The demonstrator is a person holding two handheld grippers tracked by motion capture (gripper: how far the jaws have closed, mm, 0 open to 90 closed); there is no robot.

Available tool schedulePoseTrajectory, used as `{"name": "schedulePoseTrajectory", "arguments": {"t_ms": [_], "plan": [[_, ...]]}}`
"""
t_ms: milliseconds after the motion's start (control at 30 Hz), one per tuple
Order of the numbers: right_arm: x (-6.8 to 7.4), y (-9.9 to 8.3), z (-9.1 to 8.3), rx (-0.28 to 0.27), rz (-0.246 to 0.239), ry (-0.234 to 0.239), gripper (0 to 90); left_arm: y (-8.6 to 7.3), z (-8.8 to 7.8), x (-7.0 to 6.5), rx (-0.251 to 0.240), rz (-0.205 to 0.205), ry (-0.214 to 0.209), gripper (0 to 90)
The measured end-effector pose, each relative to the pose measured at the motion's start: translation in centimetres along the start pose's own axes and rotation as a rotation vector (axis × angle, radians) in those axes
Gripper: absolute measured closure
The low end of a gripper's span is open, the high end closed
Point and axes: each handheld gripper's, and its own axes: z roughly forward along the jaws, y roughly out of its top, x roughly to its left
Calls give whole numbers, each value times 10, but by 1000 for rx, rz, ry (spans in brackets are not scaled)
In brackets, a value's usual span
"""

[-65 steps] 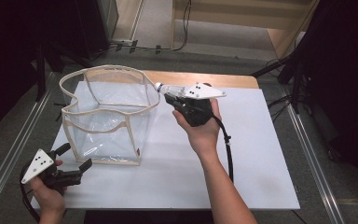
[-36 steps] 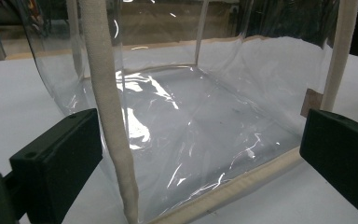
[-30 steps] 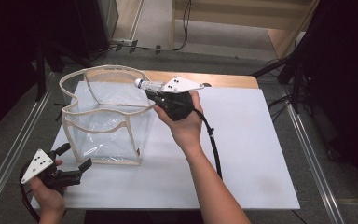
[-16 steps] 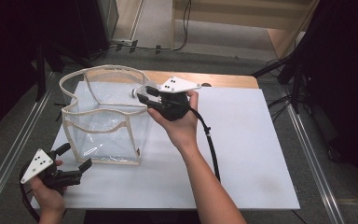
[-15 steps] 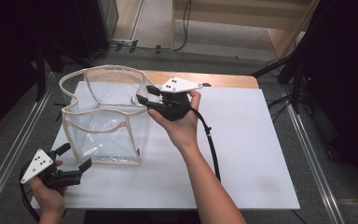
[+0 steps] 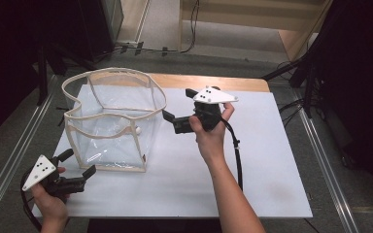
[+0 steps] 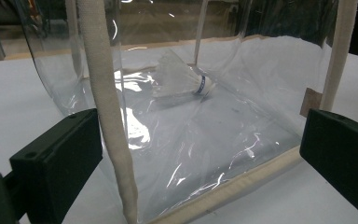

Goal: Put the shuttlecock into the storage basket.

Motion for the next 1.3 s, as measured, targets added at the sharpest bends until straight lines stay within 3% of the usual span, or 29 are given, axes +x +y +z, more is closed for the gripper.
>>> {"name": "schedulePoseTrajectory", "arguments": {"t_ms": [200, 567, 1300], "plan": [[-7, -12, -12, 9, -15, -26, 0, 0, 0, 0, -3, -3, -2, 0], [-20, -40, -31, 29, 23, -59, 0, 0, 0, 0, -1, -3, -6, 0], [-38, -83, -74, 33, 52, -134, 0, 0, 0, -1, 1, 2, -4, 0]]}}
